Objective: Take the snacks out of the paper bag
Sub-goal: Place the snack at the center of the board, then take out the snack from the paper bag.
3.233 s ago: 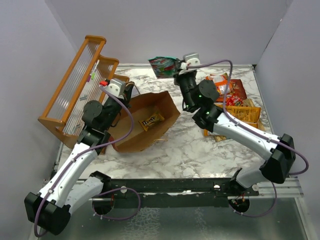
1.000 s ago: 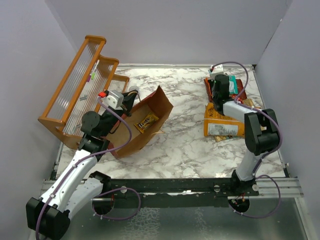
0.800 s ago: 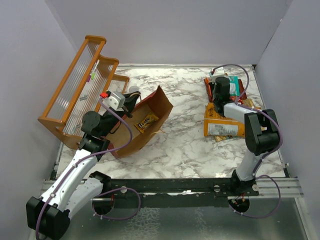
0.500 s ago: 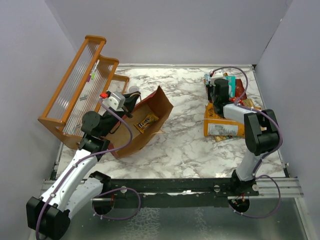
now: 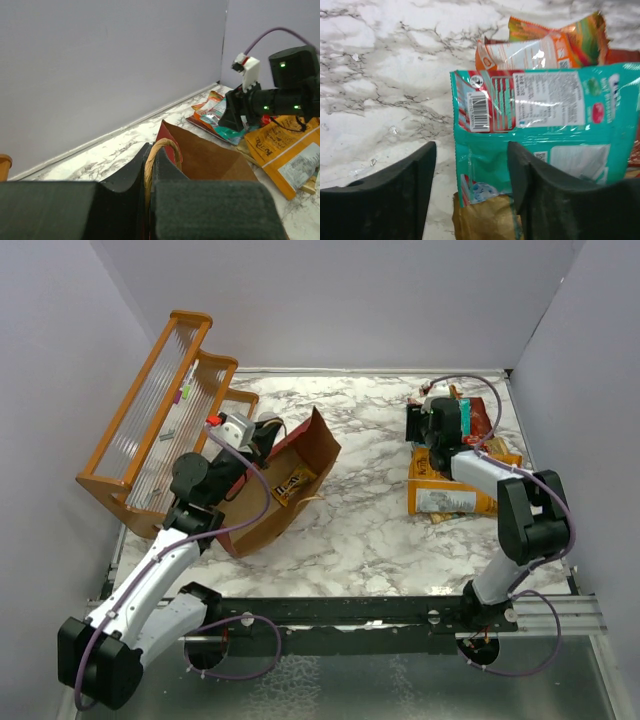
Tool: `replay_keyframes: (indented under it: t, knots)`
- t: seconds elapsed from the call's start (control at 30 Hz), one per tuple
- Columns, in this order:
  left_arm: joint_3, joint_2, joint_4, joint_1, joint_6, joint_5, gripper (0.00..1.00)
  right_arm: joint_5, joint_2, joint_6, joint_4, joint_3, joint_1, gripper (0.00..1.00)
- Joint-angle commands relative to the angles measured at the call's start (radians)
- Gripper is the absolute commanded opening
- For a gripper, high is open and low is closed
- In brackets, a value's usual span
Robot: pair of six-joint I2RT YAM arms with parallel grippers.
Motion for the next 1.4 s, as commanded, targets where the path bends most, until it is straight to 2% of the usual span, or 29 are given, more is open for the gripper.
replay_keyframes:
  t: [0.0,0.07,0.13,0.27,0.37,0.47,0.57,0.77,0.9,1.03,1.13,1.2,1.27,1.37]
  knots:
    - [0.094,0.054,0.026,-0.005,-0.002,-0.039,0.00,-0.060,-0.142,0.023,-0.042,0.032,0.002,0.67]
    - [0.152,0.088,-0.006,-0.005,0.026,-0.037,0.00,-0.081,-0.205,0.035,-0.049,0.024,0.002,0.76]
    - [0.212,0.116,-0.034,-0.005,0.068,-0.043,0.00,-0.121,-0.257,0.043,-0.053,0.017,0.002,0.80]
    - [0.335,0.167,-0.090,-0.005,0.184,-0.057,0.00,-0.212,-0.343,0.075,-0.079,0.014,0.002,0.81]
    - [0.367,0.186,-0.101,-0.006,0.228,-0.032,0.00,-0.322,-0.401,0.078,-0.081,0.002,0.002,0.81]
    - [0.322,0.181,-0.104,-0.006,0.224,0.052,0.00,-0.455,-0.446,0.055,-0.094,-0.007,0.003,0.81]
    - [0.193,0.141,-0.075,-0.010,0.192,0.135,0.00,-0.610,-0.501,0.038,-0.090,-0.040,0.015,0.79]
    - [-0.019,0.011,0.050,-0.021,0.073,0.243,0.00,-0.751,-0.650,-0.095,-0.036,-0.161,0.166,0.78]
    - [-0.025,-0.031,0.077,-0.031,-0.007,0.289,0.00,-0.846,-0.747,-0.158,-0.028,-0.215,0.231,0.76]
    - [-0.066,-0.043,0.203,-0.033,-0.115,0.323,0.00,-0.918,-0.832,-0.252,-0.077,-0.240,0.278,0.73]
    - [-0.058,-0.026,0.179,-0.038,-0.131,0.371,0.00,-0.969,-0.876,-0.329,-0.135,-0.248,0.313,0.71]
    - [-0.051,-0.025,0.134,-0.042,-0.115,0.370,0.00,-1.010,-0.888,-0.429,-0.204,-0.249,0.348,0.66]
    - [-0.052,-0.033,0.112,-0.050,-0.090,0.357,0.00,-1.070,-0.907,-0.596,-0.287,-0.255,0.398,0.58]
    - [-0.060,-0.041,0.118,-0.055,-0.087,0.347,0.00,-1.023,-0.925,-0.719,-0.299,-0.277,0.478,0.56]
